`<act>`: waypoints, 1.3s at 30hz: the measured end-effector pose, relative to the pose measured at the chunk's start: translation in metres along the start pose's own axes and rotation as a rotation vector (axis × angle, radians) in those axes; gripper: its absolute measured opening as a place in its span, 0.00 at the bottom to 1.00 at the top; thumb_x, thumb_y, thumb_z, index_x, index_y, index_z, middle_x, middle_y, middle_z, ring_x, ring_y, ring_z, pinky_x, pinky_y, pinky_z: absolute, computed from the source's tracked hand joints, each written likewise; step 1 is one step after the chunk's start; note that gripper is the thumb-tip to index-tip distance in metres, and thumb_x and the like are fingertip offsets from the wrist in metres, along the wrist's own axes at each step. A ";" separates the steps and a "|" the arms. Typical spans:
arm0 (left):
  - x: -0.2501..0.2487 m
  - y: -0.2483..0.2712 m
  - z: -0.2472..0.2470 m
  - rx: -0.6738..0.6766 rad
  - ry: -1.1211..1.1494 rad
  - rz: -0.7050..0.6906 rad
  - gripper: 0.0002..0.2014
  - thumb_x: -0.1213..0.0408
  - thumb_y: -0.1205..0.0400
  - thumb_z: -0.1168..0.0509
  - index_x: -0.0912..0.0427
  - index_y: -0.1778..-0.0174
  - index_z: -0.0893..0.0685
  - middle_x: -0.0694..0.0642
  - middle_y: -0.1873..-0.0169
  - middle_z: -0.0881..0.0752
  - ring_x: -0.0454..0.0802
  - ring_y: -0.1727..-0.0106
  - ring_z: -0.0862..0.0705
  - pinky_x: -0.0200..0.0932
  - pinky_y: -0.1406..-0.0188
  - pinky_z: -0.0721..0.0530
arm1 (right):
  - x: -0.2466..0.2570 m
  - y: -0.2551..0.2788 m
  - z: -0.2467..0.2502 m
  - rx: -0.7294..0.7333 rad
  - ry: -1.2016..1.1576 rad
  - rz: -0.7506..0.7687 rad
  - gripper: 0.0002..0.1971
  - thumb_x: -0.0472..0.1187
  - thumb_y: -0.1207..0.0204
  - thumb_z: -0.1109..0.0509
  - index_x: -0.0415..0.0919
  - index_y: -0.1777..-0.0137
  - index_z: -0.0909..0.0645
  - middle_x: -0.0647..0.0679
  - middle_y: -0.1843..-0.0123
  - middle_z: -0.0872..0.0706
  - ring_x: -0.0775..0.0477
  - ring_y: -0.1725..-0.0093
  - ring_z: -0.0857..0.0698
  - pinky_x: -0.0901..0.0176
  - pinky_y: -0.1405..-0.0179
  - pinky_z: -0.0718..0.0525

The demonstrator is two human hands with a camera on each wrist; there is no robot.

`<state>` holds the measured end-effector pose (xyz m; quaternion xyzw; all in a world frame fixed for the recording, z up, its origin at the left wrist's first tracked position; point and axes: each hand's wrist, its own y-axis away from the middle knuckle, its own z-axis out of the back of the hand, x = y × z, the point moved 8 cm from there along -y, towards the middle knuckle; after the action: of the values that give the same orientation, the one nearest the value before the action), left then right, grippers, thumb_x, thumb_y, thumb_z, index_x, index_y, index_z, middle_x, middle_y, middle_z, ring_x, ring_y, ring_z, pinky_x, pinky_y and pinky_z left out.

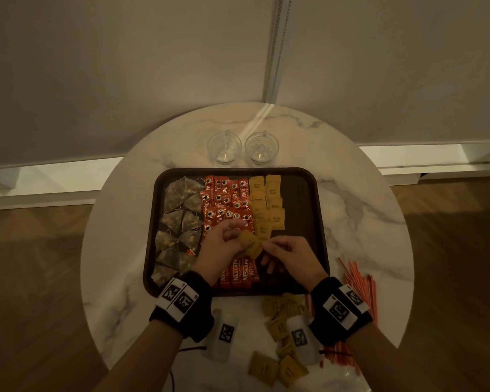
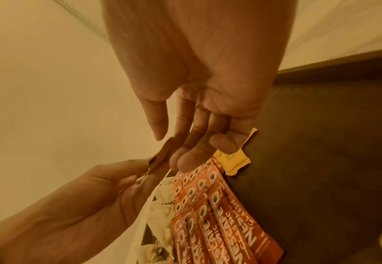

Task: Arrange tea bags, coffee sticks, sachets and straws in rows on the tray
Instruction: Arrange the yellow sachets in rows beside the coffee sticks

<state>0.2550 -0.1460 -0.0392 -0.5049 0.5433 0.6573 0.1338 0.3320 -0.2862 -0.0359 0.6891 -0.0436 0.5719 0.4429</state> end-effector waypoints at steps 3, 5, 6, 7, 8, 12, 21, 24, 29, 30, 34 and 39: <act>-0.008 0.004 -0.010 0.033 -0.050 -0.040 0.18 0.76 0.23 0.29 0.59 0.39 0.19 0.57 0.49 0.12 0.49 0.50 0.10 0.42 0.56 0.11 | 0.000 0.011 0.003 -0.038 -0.079 0.025 0.07 0.34 0.19 0.31 0.32 0.53 0.13 0.43 0.66 0.12 0.52 0.75 0.17 0.70 0.76 0.24; -0.010 0.006 -0.014 0.036 -0.079 -0.059 0.16 0.74 0.22 0.29 0.60 0.39 0.18 0.57 0.50 0.11 0.48 0.51 0.10 0.44 0.57 0.10 | -0.004 0.017 0.006 -0.063 -0.122 0.023 0.08 0.33 0.19 0.31 0.27 0.51 0.14 0.44 0.67 0.12 0.53 0.76 0.18 0.69 0.77 0.25; -0.010 0.007 -0.015 0.036 -0.083 -0.056 0.14 0.72 0.21 0.30 0.60 0.40 0.17 0.58 0.49 0.11 0.49 0.50 0.10 0.47 0.57 0.09 | -0.006 0.021 0.008 -0.081 -0.146 0.018 0.08 0.33 0.19 0.31 0.26 0.50 0.15 0.44 0.67 0.12 0.53 0.76 0.18 0.68 0.77 0.26; -0.009 0.007 -0.016 0.039 -0.088 -0.049 0.13 0.71 0.20 0.30 0.60 0.41 0.16 0.59 0.48 0.11 0.51 0.49 0.10 0.48 0.57 0.09 | -0.009 0.023 0.010 -0.100 -0.171 0.010 0.09 0.33 0.20 0.31 0.25 0.49 0.15 0.44 0.67 0.12 0.54 0.76 0.18 0.67 0.76 0.26; -0.008 0.007 -0.017 0.049 -0.099 -0.044 0.11 0.71 0.20 0.31 0.60 0.42 0.16 0.59 0.47 0.10 0.52 0.49 0.10 0.48 0.58 0.09 | -0.012 0.026 0.012 -0.115 -0.191 0.001 0.09 0.33 0.20 0.31 0.25 0.48 0.15 0.44 0.67 0.11 0.54 0.76 0.18 0.67 0.76 0.26; -0.010 0.011 -0.022 0.123 -0.179 -0.064 0.09 0.72 0.20 0.31 0.58 0.45 0.14 0.56 0.50 0.09 0.49 0.50 0.09 0.41 0.63 0.10 | -0.025 0.036 0.014 -0.138 -0.192 -0.046 0.08 0.34 0.21 0.29 0.28 0.47 0.15 0.41 0.62 0.10 0.53 0.74 0.16 0.67 0.77 0.25; -0.012 0.009 -0.041 0.183 -0.461 -0.120 0.10 0.69 0.21 0.29 0.58 0.44 0.13 0.52 0.50 0.10 0.46 0.52 0.10 0.44 0.62 0.09 | -0.028 0.034 0.032 -0.169 -0.042 -0.080 0.08 0.34 0.26 0.24 0.31 0.49 0.13 0.44 0.64 0.11 0.55 0.74 0.18 0.71 0.78 0.25; -0.006 0.012 -0.024 0.062 -0.494 -0.167 0.07 0.66 0.19 0.30 0.57 0.47 0.12 0.52 0.52 0.09 0.45 0.54 0.10 0.41 0.59 0.11 | -0.035 0.024 0.051 -0.225 0.029 -0.117 0.08 0.36 0.25 0.24 0.33 0.49 0.12 0.42 0.59 0.09 0.54 0.72 0.16 0.69 0.77 0.24; 0.027 0.034 -0.006 0.018 -0.419 -0.041 0.05 0.66 0.16 0.34 0.60 0.49 0.13 0.55 0.61 0.10 0.41 0.68 0.12 0.37 0.72 0.14 | -0.040 -0.015 0.074 -0.293 0.135 -0.128 0.07 0.37 0.25 0.24 0.35 0.50 0.12 0.41 0.53 0.08 0.58 0.74 0.13 0.67 0.78 0.21; 0.037 0.040 -0.006 0.034 -0.416 -0.008 0.06 0.65 0.16 0.34 0.61 0.48 0.13 0.54 0.61 0.10 0.41 0.69 0.12 0.35 0.74 0.15 | -0.039 -0.022 0.075 -0.298 0.148 -0.126 0.04 0.37 0.24 0.24 0.37 0.52 0.12 0.41 0.53 0.08 0.58 0.74 0.13 0.67 0.78 0.21; 0.073 0.059 -0.011 0.113 -0.602 0.036 0.06 0.65 0.16 0.34 0.59 0.48 0.13 0.51 0.61 0.10 0.40 0.67 0.13 0.32 0.71 0.16 | -0.036 -0.042 0.074 -0.295 0.213 -0.144 0.02 0.39 0.24 0.25 0.41 0.54 0.12 0.45 0.53 0.08 0.58 0.73 0.13 0.67 0.78 0.20; 0.110 0.075 -0.020 0.188 -0.936 -0.045 0.06 0.61 0.19 0.31 0.55 0.50 0.11 0.48 0.56 0.12 0.43 0.55 0.15 0.42 0.49 0.15 | -0.038 -0.053 0.069 -0.257 0.327 -0.184 0.09 0.43 0.25 0.23 0.36 0.53 0.13 0.44 0.61 0.09 0.53 0.76 0.17 0.68 0.81 0.23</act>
<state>0.1611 -0.2322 -0.0833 -0.1520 0.4708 0.7589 0.4234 0.4001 -0.3169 -0.0941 0.5262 0.0190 0.6229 0.5786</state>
